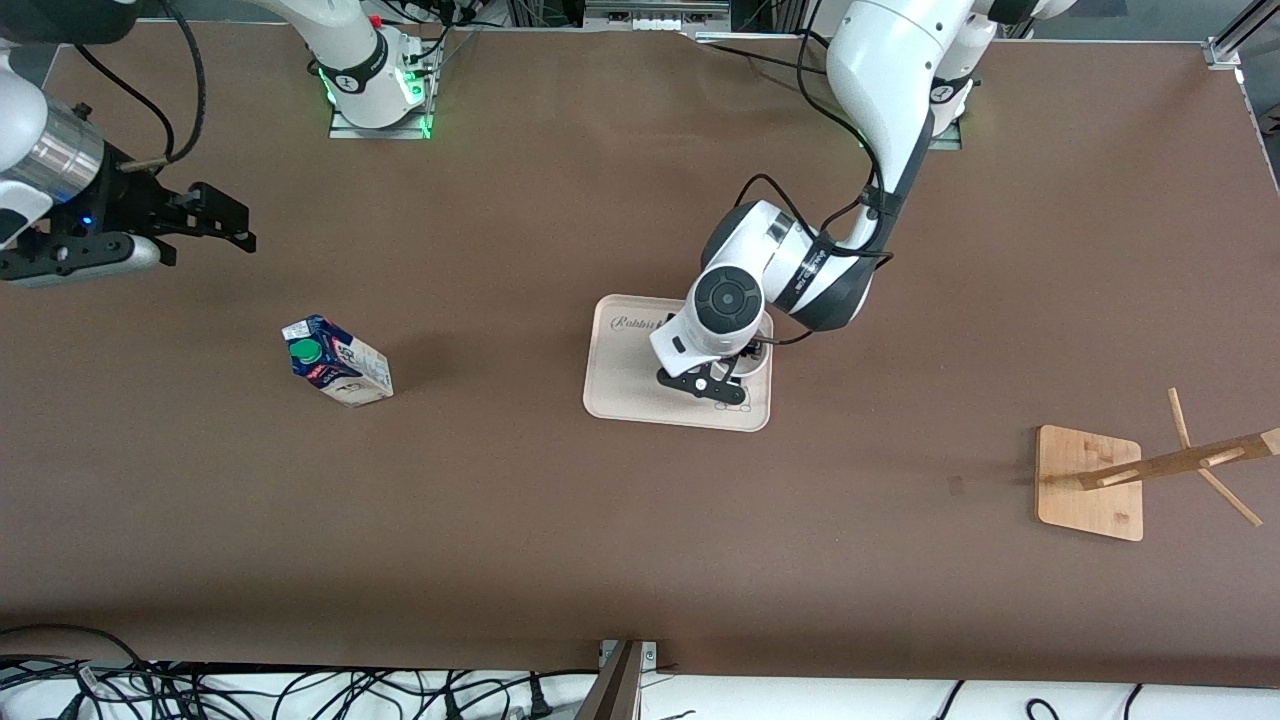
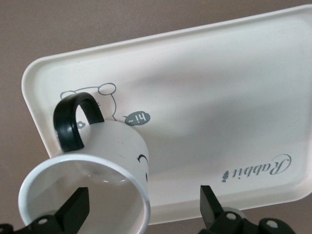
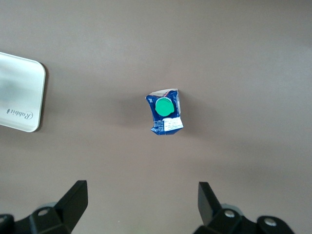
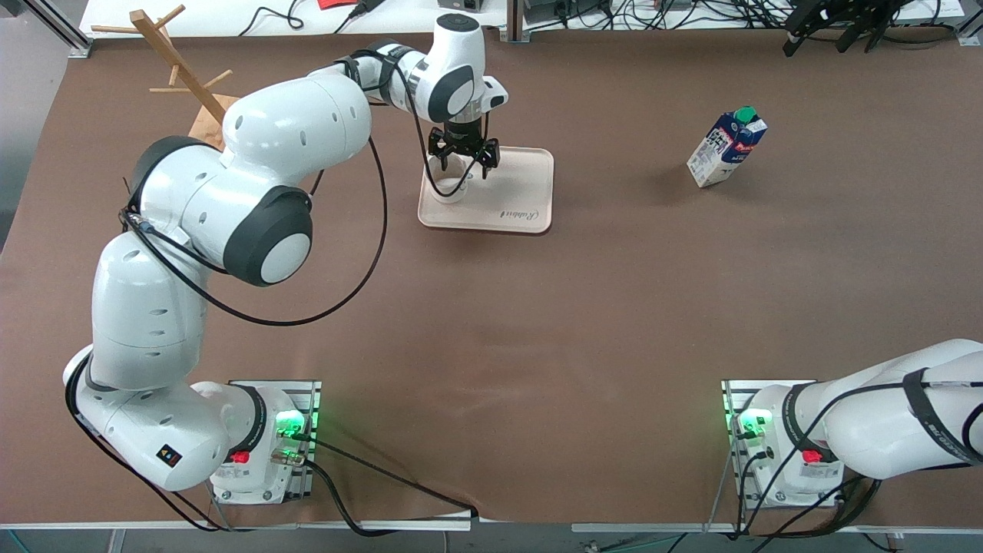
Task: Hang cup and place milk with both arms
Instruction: 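Grasp the white mug rim with the left gripper while the right gripper retracts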
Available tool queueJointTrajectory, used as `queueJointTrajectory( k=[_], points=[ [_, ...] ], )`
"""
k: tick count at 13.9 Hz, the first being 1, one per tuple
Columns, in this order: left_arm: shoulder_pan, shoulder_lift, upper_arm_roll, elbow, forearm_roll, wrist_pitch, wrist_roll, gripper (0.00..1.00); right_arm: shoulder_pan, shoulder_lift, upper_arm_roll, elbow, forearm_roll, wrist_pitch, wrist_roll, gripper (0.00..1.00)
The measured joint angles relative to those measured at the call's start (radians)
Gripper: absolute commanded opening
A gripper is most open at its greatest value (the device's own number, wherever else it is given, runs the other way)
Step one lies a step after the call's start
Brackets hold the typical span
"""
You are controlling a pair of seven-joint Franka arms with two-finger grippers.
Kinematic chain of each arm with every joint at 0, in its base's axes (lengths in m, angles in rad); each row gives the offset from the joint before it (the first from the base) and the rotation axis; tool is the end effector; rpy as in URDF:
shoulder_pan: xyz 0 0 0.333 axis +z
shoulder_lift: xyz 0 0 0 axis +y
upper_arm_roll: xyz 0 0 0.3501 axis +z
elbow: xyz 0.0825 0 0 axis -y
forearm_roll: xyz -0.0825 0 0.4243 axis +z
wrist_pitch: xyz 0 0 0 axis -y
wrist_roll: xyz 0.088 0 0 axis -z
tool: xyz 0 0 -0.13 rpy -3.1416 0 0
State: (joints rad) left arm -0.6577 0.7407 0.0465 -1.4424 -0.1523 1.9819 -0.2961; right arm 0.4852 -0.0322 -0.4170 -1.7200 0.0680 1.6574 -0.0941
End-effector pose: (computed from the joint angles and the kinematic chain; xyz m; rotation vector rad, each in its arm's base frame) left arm 0.6058 -0.4467 0.2152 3.0949 -0.3876 -0.3500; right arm 0.5852 0.0451 0.5841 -3.0508 -0.2380 0.0492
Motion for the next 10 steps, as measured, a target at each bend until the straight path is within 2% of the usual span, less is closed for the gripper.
queueJointTrajectory(
  k=[2,3,5,6,7,10],
  points=[
    [-0.002,0.008,0.0,0.0,0.001,0.004,0.001,1.0,-0.048,-0.003,0.027,-0.012,-0.005,0.001,-0.023,1.0],
    [-0.005,0.01,0.0,0.0,0.002,0.005,0.001,0.97,-0.122,-0.003,0.088,-0.018,-0.009,0.002,-0.042,1.0],
    [-0.011,0.013,-0.001,0.0,0.002,0.006,0.001,0.37,-0.335,-0.003,0.283,-0.021,-0.01,0.004,-0.079,1.0],
    [-0.013,0.015,-0.001,0.0,0.002,0.006,0.001,0.06,-0.409,-0.003,0.353,-0.021,-0.01,0.005,-0.085,1.0],
    [-0.013,0.017,-0.001,0.0,0.002,0.006,0.001,0.0,-0.442,-0.003,0.386,-0.021,-0.01,0.007,-0.088,1.0],
    [-0.013,0.018,-0.001,0.0,0.002,0.006,-0.022,0.0,-0.451,-0.003,0.408,-0.019,-0.013,0.011,-0.088,1.0]
  ],
)
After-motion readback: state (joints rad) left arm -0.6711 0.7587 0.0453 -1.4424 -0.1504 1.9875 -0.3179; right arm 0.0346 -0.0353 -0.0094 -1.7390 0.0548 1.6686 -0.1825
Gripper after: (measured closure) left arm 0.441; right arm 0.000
